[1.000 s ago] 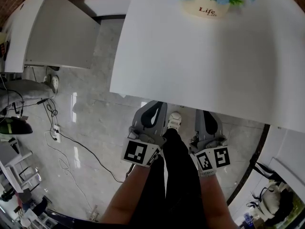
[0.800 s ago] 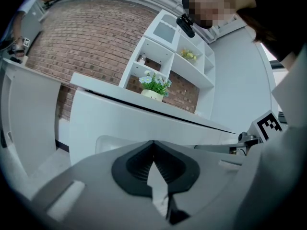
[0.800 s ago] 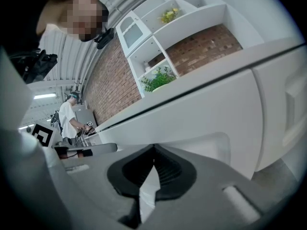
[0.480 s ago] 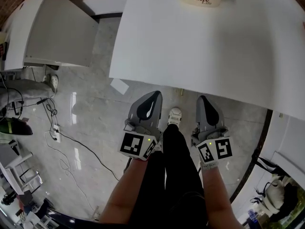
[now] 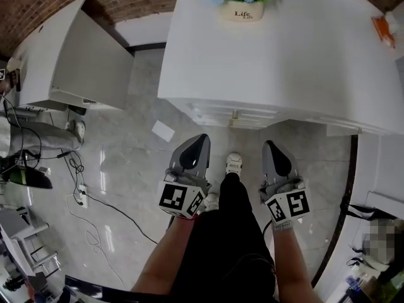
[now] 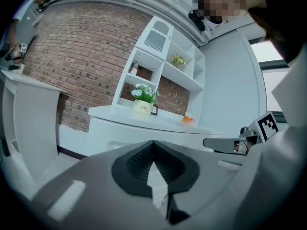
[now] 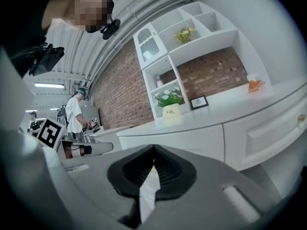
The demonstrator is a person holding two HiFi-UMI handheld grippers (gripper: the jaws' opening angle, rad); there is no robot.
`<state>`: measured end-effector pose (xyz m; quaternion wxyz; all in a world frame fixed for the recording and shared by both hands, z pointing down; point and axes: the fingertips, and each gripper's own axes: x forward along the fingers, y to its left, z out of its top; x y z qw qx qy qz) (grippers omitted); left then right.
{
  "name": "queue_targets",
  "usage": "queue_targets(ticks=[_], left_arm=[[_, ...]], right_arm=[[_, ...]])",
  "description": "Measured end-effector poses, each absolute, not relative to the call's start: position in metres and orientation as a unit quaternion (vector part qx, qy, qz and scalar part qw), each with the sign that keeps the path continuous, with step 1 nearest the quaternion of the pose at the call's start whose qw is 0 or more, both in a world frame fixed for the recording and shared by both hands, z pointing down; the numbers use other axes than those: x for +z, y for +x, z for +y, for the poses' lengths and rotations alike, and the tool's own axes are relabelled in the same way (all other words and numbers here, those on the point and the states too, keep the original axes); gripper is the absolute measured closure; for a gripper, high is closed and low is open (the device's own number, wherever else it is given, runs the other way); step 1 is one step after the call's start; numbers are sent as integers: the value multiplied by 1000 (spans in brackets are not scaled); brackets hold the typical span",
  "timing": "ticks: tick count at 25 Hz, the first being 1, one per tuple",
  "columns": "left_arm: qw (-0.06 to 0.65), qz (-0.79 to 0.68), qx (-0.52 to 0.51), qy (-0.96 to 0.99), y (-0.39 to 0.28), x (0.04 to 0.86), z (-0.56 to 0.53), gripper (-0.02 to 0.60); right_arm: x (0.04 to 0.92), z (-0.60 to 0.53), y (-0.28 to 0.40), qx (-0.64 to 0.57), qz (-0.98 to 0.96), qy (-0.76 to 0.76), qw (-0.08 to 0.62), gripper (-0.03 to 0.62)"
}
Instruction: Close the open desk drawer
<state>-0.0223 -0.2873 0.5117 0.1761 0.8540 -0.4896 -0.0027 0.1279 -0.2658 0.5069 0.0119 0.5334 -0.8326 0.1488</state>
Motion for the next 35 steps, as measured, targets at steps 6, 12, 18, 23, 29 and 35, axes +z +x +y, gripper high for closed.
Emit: queue_targets(ticks=[6,12,18,23,29,35], left_arm=[[163,-480,-17,862,-32,466,-265,578],[139,-471,-17,871,-46,419,-235,578],[119,-459,-21,880,-50,378,-210,578],[115,-463,-27,879,-59,357,-190,578],[101,-465,-32,879,-71,335,-170,578],[97,-458,-34,883,-80,317,-155,578]], right_arm=[[455,-236,140,122,-834,538,12,594],[408,-201,147,107,-831,546,8,594],[371,-176,153,89,-827,555,1,594],[347,-156,148,78,-828,555,-5,594],[331,-135,144,74,-827,558,-4,594],[318,-120,141,77,-823,563,7,594]])
